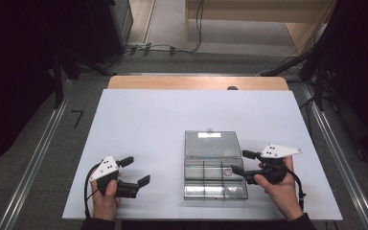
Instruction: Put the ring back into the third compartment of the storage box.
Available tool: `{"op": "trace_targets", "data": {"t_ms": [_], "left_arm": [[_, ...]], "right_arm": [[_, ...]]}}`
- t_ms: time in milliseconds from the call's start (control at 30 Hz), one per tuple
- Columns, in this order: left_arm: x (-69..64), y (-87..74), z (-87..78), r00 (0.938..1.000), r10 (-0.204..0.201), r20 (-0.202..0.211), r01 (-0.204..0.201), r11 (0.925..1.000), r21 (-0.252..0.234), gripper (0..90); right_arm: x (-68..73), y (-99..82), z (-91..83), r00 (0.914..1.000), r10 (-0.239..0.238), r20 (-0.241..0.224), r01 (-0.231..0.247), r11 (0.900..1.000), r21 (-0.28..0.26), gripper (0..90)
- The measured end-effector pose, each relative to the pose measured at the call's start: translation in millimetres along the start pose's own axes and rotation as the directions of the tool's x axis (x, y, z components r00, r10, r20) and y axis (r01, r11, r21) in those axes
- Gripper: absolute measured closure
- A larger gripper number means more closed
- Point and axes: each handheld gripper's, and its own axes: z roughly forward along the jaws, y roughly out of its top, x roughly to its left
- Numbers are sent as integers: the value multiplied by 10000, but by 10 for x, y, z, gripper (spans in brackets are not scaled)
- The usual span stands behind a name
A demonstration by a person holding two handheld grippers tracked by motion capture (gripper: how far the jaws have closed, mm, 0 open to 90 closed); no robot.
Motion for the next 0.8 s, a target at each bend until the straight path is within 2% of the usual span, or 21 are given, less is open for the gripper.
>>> {"op": "trace_targets", "data": {"t_ms": [100, 233, 800], "left_arm": [[-2, -2, 0, 10000, -4, -9, 4, 10000, -30, 6], [-5, -3, 2, 10000, -16, 16, 16, 10000, -52, 6], [-13, 10, 17, 10000, 73, 13, -73, 10000, 56, 7]], "right_arm": [[-19, 1, -11, 9999, 59, 95, -59, 10000, 9, 134], [-38, 2, -17, 9996, 244, 162, -243, 9997, -22, 0], [-99, -16, -82, 9984, 517, 220, -512, 9985, -202, 0]]}}
